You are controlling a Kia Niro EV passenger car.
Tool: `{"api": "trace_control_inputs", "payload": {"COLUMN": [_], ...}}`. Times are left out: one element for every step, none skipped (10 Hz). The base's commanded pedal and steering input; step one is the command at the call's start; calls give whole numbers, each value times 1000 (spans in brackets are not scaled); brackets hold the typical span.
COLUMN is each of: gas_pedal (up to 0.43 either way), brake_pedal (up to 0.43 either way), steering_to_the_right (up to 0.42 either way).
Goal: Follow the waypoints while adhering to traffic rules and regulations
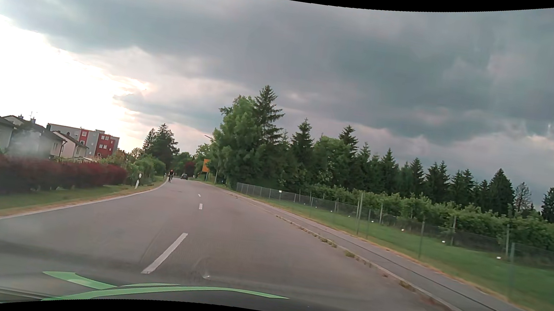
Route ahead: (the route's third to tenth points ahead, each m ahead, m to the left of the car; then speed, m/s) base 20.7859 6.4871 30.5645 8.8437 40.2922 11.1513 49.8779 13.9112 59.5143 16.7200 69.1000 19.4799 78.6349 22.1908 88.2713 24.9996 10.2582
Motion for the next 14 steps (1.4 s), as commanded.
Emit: {"api": "trace_control_inputs", "payload": {"gas_pedal": [118, 118, 118, 118, 118, 118, 118, 118, 118, 118, 118, 118, 118, 118], "brake_pedal": [0, 0, 0, 0, 0, 0, 0, 0, 0, 0, 0, 0, 0, 0], "steering_to_the_right": [-73, -70, -63, -56, -48, -44, -43, -42, -40, -39, -39, -39, -39, -39]}}
